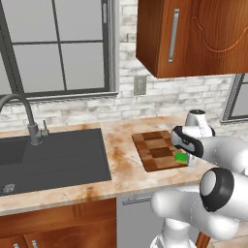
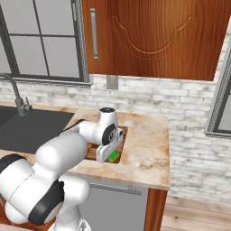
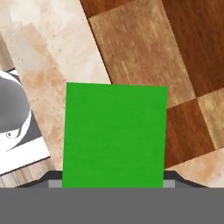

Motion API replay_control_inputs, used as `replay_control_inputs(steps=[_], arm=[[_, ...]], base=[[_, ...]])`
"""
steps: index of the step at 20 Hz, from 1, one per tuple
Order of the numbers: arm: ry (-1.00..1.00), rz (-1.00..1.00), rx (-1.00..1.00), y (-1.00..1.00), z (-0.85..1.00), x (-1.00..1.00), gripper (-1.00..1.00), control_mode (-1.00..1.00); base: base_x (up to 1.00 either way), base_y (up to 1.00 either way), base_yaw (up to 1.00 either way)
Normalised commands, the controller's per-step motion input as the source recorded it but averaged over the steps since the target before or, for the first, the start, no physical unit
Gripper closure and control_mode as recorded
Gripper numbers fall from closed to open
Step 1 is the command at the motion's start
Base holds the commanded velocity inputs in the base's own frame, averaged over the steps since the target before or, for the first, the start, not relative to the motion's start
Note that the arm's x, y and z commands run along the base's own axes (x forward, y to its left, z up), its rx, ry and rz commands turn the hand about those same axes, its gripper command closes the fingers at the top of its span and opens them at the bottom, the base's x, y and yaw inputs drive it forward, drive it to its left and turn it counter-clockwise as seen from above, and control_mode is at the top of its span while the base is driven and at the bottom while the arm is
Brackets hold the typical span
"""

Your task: Pick up the sponge from the counter and clean the cutting board by briefly scrubbing or pressing down on the cutting board. Once finished, release the sponge.

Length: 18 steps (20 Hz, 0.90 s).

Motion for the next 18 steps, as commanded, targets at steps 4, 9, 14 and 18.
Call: replay_control_inputs(steps=[4,9,14,18], arm=[[0.04,0.24,0.00,0.02,-0.16,0.08,1.00,-1.00],[0.01,0.20,0.00,0.00,-0.11,0.20,1.00,-1.00],[0.00,0.17,0.00,0.00,-0.17,0.19,1.00,-1.00],[0.00,0.14,0.00,0.02,-0.24,0.08,1.00,-1.00]], base=[[0.00,0.00,0.00],[0.00,0.00,0.00],[0.00,0.00,0.00],[0.00,0.00,0.00]])
